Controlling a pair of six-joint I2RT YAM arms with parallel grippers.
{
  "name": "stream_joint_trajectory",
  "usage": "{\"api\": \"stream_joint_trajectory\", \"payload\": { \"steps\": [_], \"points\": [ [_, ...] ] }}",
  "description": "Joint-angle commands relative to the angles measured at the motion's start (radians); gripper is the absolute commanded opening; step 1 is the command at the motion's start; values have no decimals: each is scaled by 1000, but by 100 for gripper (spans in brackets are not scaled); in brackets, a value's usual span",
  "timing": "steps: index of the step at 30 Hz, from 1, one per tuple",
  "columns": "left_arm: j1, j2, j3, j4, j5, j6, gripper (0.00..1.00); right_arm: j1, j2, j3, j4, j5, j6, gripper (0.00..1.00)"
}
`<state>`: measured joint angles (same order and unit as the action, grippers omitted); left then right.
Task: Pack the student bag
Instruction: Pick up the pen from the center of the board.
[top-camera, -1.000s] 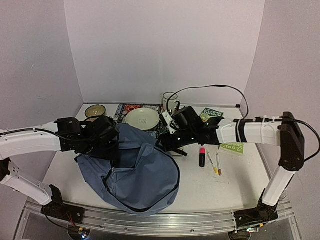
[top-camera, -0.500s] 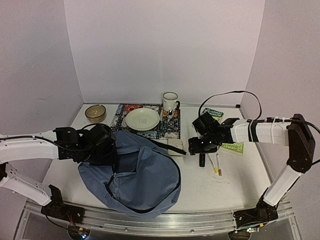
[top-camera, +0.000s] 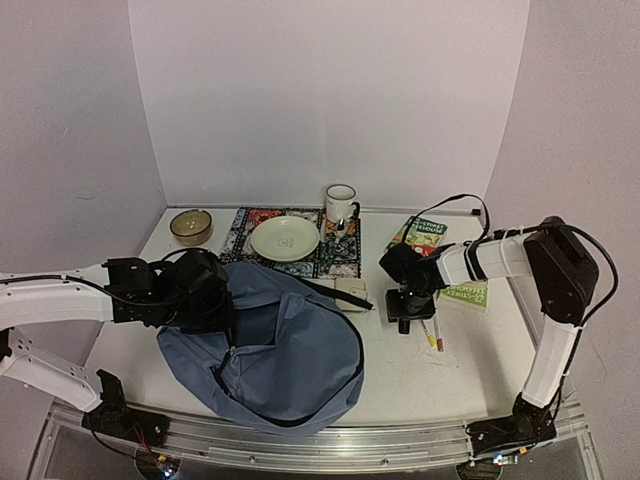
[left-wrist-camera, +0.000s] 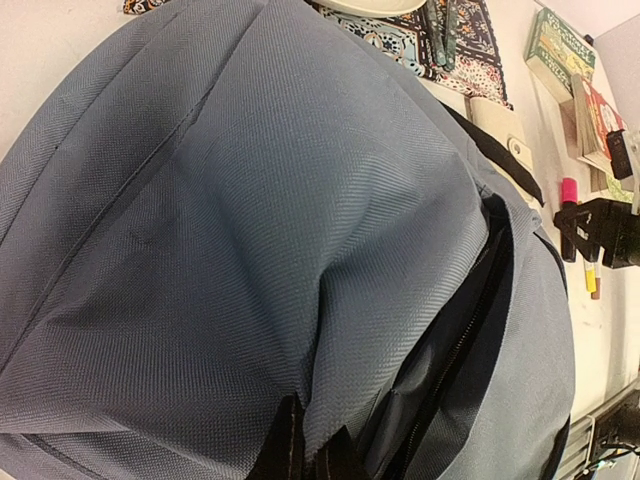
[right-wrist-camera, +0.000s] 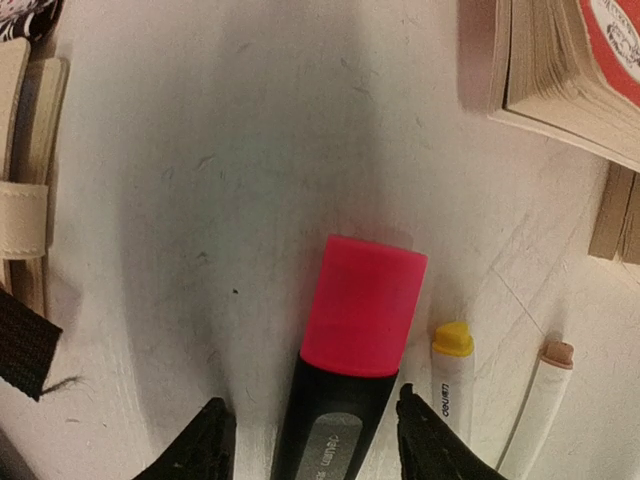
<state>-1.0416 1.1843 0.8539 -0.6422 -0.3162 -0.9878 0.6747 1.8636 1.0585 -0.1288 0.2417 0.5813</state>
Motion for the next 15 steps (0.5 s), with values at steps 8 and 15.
{"api": "stream_joint_trajectory", "payload": {
  "steps": [8,15],
  "points": [
    [0,-26,44,78,12,16,0,-2,-20,4,-31,-19,13,4],
    [0,-29,52,79,0,-10,0,41,-217,-33,-29,-80,5,0]
  ]
}}
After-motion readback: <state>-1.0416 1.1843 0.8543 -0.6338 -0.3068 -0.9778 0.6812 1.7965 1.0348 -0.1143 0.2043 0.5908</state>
